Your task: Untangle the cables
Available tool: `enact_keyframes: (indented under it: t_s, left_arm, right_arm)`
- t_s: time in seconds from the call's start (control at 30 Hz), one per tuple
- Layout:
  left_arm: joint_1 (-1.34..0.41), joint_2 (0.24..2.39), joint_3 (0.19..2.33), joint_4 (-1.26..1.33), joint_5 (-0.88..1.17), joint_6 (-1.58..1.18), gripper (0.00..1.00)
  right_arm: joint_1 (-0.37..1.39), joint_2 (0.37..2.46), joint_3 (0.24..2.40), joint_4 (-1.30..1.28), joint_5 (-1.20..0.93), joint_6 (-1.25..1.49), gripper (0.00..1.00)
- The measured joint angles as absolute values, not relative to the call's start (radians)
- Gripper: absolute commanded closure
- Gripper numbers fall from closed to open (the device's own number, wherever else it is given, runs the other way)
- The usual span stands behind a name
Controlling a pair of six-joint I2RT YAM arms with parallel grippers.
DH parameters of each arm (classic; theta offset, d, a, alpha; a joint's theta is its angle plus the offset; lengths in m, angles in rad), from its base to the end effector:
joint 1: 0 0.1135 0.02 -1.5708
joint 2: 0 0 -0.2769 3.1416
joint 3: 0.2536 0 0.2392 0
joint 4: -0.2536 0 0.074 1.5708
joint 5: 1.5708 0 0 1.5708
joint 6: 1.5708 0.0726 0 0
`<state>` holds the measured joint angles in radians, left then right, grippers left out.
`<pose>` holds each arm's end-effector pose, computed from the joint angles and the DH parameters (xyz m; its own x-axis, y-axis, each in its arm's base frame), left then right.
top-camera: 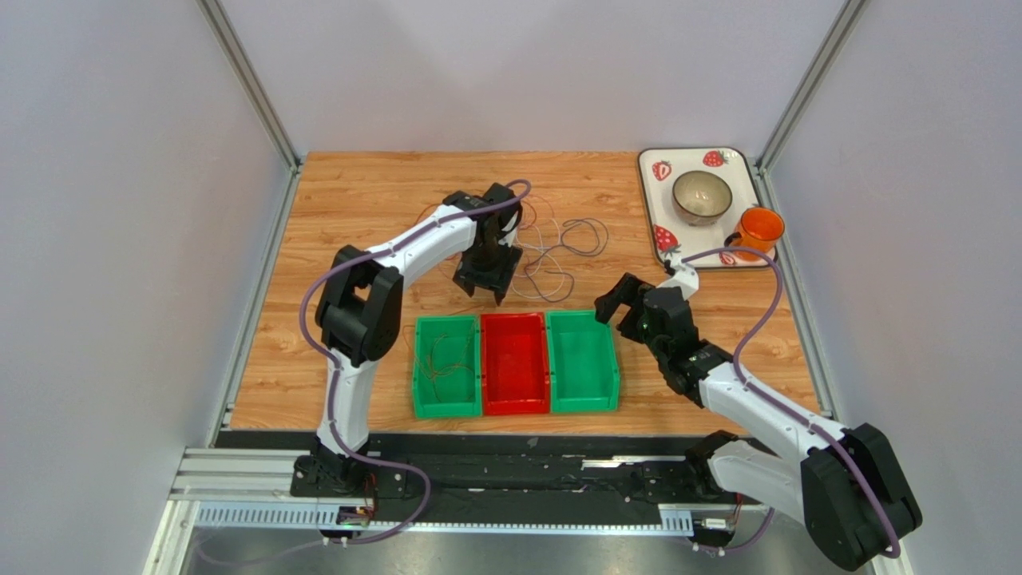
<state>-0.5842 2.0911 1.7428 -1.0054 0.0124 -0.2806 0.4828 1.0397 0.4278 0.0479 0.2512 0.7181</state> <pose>0.3560 -0.2365 0.1880 -0.9361 0.2870 -0.2036 0.3065 0.9492 -0.0713 0.2083 0.0888 0.1912 -0.5300 0.4417 -0.7239 0.1130 0.8828 0.4560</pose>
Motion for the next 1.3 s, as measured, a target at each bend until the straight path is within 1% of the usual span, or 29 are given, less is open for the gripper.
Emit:
enact_keyframes:
  t_s: [0.2, 0.27, 0.3, 0.33, 0.43, 0.6, 0.77, 0.9, 1.1, 1.23, 1.3]
  left_arm:
    - [-0.595, 2.091, 1.678, -1.028, 0.013, -0.282, 0.37]
    - [-0.595, 2.091, 1.663, -1.028, 0.016, -0.282, 0.47]
    - [-0.595, 2.091, 1.659, -1.029, 0.019, -0.281, 0.53]
    - [-0.596, 2.091, 1.658, -1.029, 0.021, -0.284, 0.69]
    - [-0.596, 2.091, 1.658, -1.028, 0.023, -0.286, 1.00]
    - [-0.596, 2.091, 1.664, -1.029, 0.012, -0.286, 1.00]
    - [-0.599, 2.064, 1.699, -1.060, -0.065, -0.293, 1.00]
    - [-0.621, 1.943, 1.709, -1.090, -0.138, -0.306, 1.00]
    - [-0.708, 1.718, 1.762, -1.142, -0.250, -0.327, 1.00]
    - [-0.752, 1.631, 1.759, -1.161, -0.278, -0.355, 1.00]
    - [-0.760, 1.597, 1.724, -1.161, -0.281, -0.381, 1.00]
  right_arm:
    - [0.483, 1.040, 0.428, 0.048, 0.251, 0.718, 0.05]
    - [0.483, 1.040, 0.428, 0.048, 0.251, 0.718, 0.05]
    - [0.483, 1.041, 0.428, 0.048, 0.251, 0.718, 0.05]
    - [0.483, 1.041, 0.428, 0.048, 0.251, 0.718, 0.05]
    - [0.483, 1.041, 0.428, 0.048, 0.251, 0.718, 0.05]
    - [0.483, 1.041, 0.428, 0.048, 0.251, 0.718, 0.05]
    - [0.483, 1.044, 0.428, 0.048, 0.251, 0.718, 0.05]
    - [0.483, 1.044, 0.428, 0.048, 0.251, 0.718, 0.05]
    - [0.483, 1.044, 0.428, 0.048, 0.251, 0.718, 0.05]
    - [0.483, 1.044, 0.428, 0.048, 0.251, 0.718, 0.05]
    - [0.483, 1.044, 0.428, 0.048, 0.251, 0.718, 0.05]
